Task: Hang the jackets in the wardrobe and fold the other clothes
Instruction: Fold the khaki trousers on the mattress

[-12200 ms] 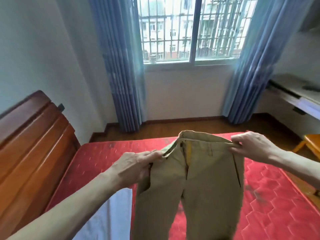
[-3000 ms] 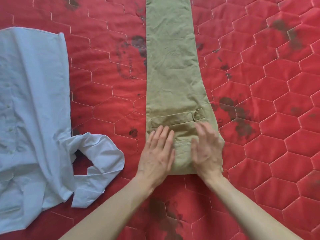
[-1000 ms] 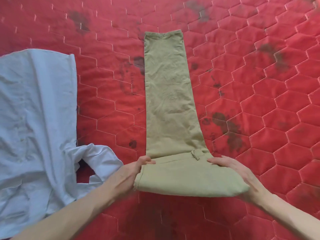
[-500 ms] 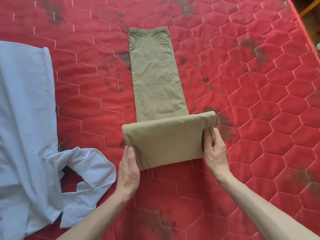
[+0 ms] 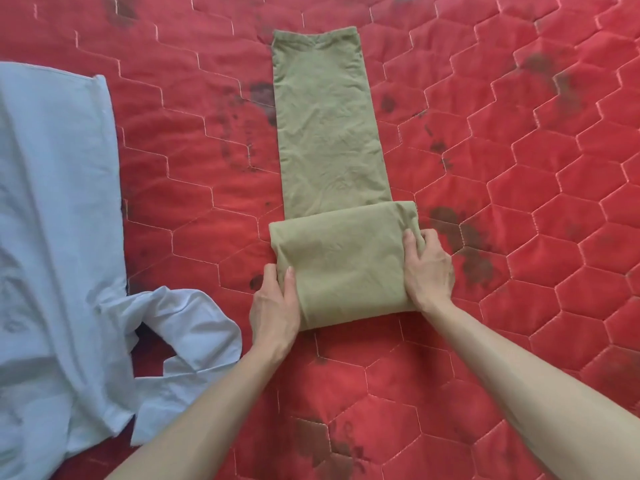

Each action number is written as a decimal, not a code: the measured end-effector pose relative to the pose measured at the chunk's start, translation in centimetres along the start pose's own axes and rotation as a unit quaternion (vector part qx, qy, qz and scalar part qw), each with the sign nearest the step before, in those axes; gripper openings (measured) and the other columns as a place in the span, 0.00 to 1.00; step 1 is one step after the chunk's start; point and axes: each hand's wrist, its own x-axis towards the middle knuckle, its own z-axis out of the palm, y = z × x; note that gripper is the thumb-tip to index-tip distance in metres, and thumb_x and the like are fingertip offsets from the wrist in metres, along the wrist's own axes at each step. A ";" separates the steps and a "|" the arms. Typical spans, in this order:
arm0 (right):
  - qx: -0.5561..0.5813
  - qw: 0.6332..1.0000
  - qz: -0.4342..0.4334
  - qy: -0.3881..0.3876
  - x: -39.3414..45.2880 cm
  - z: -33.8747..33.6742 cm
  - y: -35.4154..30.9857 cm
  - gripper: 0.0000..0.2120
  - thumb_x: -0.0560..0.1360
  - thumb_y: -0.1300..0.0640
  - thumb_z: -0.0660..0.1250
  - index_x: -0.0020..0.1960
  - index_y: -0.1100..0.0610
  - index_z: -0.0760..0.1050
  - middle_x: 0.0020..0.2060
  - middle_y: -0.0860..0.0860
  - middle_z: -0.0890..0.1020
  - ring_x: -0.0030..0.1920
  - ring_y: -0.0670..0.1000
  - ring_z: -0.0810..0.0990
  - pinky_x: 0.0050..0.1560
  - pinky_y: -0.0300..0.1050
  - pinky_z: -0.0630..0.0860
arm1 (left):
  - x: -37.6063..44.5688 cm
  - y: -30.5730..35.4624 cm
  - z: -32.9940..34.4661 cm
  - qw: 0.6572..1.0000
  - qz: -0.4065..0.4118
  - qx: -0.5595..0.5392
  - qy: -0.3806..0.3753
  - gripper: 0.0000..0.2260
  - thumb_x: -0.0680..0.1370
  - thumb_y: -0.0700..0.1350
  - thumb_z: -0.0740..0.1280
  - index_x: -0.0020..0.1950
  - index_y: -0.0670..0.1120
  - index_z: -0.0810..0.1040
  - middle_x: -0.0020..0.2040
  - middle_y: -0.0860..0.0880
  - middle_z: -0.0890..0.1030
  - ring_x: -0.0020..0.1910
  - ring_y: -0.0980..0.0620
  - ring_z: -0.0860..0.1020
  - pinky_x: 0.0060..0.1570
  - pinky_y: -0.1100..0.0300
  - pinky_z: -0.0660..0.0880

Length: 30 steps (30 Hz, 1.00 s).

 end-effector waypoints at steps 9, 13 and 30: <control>-0.203 0.866 -0.456 -0.022 -0.3 1.4 -0.5 0.32 0.82 0.38 0.60 0.82 0.51 0.64 0.82 0.53 0.62 0.83 0.56 0.58 0.79 0.62 0.60 | 1.3 2.0 1.5 0.903 0.298 0.308 0.024 0.29 0.84 0.57 0.55 0.83 0.47 0.61 0.83 0.41 0.58 0.83 0.41 0.55 0.80 0.40 0.56; -0.213 0.907 -0.361 -0.032 -0.8 2.2 1.0 0.36 0.80 0.33 0.58 0.84 0.46 0.56 0.84 0.49 0.55 0.84 0.53 0.52 0.80 0.63 0.57 | 3.6 1.3 2.8 0.872 0.332 0.359 -0.008 0.32 0.84 0.61 0.53 0.85 0.49 0.55 0.85 0.43 0.51 0.84 0.40 0.48 0.81 0.40 0.53; -0.215 0.918 -0.328 -0.067 -0.8 2.4 1.6 0.38 0.80 0.32 0.56 0.85 0.46 0.52 0.85 0.49 0.50 0.84 0.55 0.49 0.81 0.63 0.52 | 4.3 0.7 2.7 0.841 0.372 0.390 -0.043 0.38 0.81 0.66 0.56 0.85 0.48 0.54 0.85 0.39 0.50 0.84 0.36 0.47 0.80 0.35 0.51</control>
